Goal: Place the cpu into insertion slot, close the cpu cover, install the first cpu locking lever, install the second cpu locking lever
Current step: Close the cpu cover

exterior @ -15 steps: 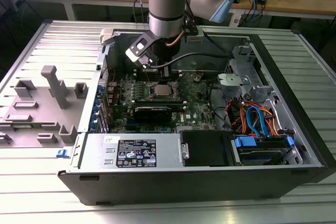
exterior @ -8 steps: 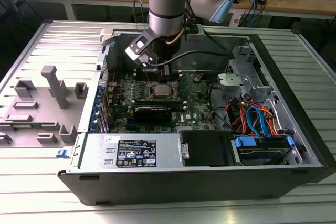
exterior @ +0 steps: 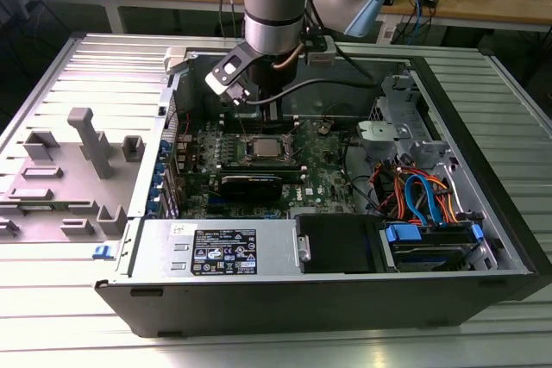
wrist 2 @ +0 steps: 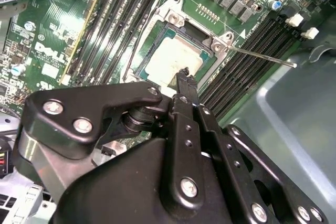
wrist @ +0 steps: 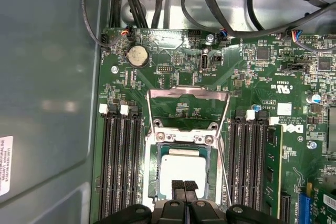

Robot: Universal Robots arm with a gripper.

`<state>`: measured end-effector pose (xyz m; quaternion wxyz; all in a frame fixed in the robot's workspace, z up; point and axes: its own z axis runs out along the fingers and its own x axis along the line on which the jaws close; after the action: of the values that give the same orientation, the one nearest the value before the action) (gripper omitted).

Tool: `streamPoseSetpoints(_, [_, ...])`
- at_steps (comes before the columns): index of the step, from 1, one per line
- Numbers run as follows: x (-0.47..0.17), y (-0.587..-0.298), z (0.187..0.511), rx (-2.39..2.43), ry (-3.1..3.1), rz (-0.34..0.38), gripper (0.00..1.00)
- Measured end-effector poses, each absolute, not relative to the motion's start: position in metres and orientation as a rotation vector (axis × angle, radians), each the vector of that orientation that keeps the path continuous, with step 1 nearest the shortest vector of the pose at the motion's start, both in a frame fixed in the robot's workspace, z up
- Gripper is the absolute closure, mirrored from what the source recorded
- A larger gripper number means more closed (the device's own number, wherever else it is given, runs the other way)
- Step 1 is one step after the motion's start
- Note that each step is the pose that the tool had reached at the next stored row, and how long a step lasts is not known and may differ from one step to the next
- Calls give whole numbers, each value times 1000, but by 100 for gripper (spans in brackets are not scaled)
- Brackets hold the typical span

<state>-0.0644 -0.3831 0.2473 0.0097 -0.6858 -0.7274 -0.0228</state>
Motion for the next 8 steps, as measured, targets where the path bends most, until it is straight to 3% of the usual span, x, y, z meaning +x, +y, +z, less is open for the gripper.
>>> streamPoseSetpoints(8, [-64, -383, 262, -2142, -2271, -71, 89])
